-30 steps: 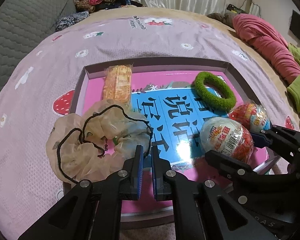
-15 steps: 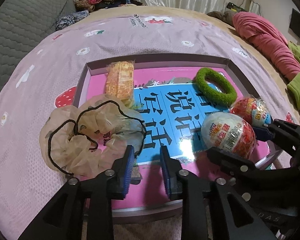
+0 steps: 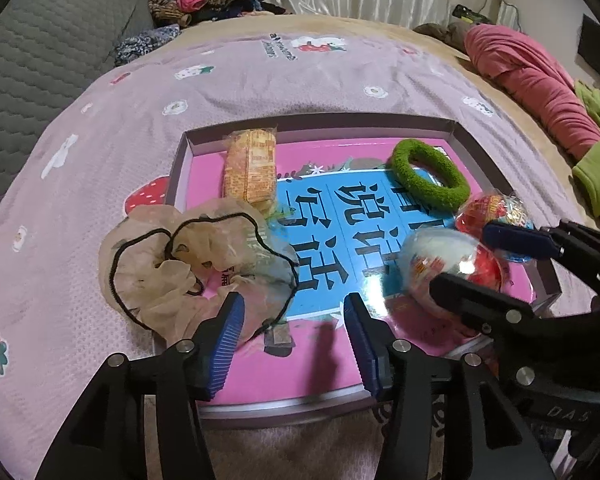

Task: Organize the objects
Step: 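Lower the red egg onto the book and open the right tool, then withdraw both tools from the tray toward the walnut and blue snack bag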

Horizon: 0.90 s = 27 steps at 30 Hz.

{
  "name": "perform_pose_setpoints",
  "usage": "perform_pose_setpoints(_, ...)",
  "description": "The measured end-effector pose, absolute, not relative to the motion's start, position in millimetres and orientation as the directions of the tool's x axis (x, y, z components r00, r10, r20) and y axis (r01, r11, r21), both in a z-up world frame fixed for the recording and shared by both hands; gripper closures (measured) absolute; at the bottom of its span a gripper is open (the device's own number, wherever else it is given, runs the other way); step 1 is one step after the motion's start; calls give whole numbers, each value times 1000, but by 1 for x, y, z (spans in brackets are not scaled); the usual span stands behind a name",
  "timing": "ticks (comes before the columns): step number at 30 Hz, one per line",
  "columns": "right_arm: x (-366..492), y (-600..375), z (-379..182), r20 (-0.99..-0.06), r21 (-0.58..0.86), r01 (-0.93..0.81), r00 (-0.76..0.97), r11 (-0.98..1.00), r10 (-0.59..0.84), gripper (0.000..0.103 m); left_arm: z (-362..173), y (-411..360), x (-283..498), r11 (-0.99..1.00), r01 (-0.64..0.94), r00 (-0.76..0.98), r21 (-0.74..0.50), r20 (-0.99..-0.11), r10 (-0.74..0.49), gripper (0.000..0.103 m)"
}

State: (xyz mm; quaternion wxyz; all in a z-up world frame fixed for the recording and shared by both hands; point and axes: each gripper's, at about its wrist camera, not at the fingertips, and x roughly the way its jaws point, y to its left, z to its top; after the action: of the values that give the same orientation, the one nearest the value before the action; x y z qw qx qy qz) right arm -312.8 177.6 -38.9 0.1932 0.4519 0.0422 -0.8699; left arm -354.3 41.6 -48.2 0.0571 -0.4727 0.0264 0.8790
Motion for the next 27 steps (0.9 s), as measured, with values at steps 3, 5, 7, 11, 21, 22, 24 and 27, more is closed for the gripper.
perform_pose_setpoints(3, -311, 178, -33, -794, 99, 372, -530, -923, -299, 33, -45, 41, -351, -992, -125, -548, -14, -833, 81, 46)
perform_pose_setpoints(5, -310, 180, -29, -788, 105, 372, -535, -922, -305, 32, -43, 41, -350, -991, -128, -542, -25, -835, 91, 44)
perform_pose_setpoints(7, -309, 182, -25, -781, 105, 365, -546, -925, -304, 30, -40, 42, -347, -992, -124, -546, -19, -834, 84, 42)
perform_pose_setpoints(11, -305, 185, -16, -769, 108, 361, -560, -926, -308, 28, -32, 43, -341, -992, -128, -551, -13, -830, 82, 33)
perform_pose_setpoints(21, -291, 190, 12, -729, 127, 363, -597, -923, -335, 22, -2, 41, -329, -993, -116, -587, 11, -808, 60, 27)
perform_pose_setpoints(22, -289, 190, 15, -726, 124, 362, -601, -924, -333, 21, 1, 40, -329, -994, -113, -590, 12, -806, 57, 25)
perform_pose_setpoints(24, -284, 191, 20, -718, 123, 363, -610, -923, -336, 20, 8, 37, -325, -994, -107, -598, 15, -800, 52, 25)
perform_pose_setpoints(27, -279, 191, 29, -707, 126, 365, -620, -922, -342, 19, 17, 34, -320, -995, -97, -610, 17, -791, 45, 24)
